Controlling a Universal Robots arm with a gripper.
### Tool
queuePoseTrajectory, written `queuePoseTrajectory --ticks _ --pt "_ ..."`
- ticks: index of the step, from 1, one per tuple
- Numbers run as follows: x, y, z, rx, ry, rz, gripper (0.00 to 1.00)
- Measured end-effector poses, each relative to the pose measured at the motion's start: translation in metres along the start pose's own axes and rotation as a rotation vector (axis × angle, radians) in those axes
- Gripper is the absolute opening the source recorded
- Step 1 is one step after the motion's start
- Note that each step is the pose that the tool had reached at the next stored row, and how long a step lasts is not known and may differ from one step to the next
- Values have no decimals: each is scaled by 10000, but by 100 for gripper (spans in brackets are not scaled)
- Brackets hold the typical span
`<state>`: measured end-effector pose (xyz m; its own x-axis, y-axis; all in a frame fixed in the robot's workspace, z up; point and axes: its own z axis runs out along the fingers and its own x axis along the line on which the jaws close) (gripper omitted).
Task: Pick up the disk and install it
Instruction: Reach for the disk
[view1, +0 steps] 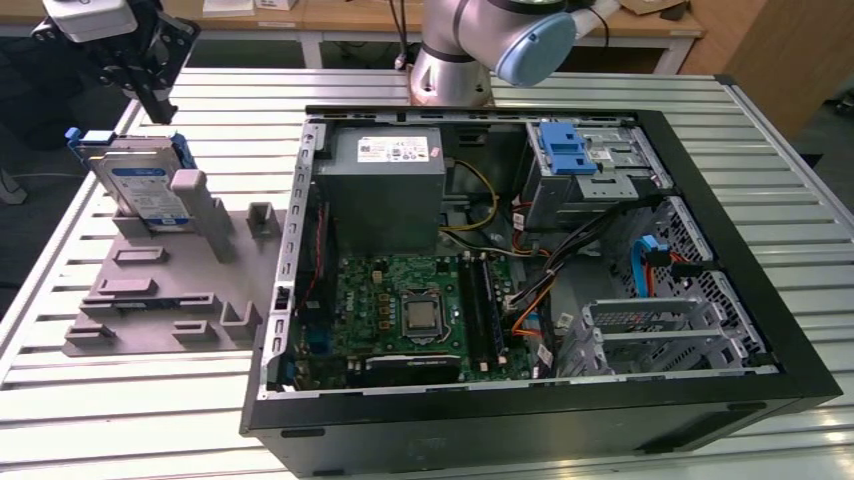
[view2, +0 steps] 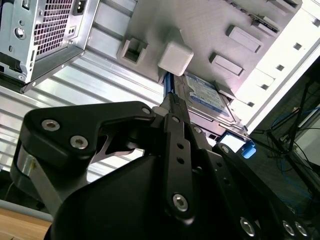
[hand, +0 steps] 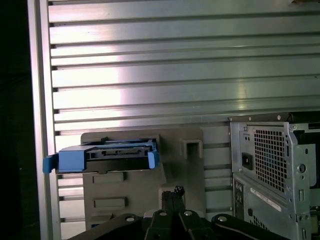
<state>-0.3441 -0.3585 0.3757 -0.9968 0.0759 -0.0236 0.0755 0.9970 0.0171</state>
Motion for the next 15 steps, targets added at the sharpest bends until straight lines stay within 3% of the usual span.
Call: queuePoseTrajectory --ticks 7,12,15 --pt "22 -1 -1 1 0 1 11" --pt "120 0 -2 0 0 0 11" --pt "222 19 1 1 1 2 11"
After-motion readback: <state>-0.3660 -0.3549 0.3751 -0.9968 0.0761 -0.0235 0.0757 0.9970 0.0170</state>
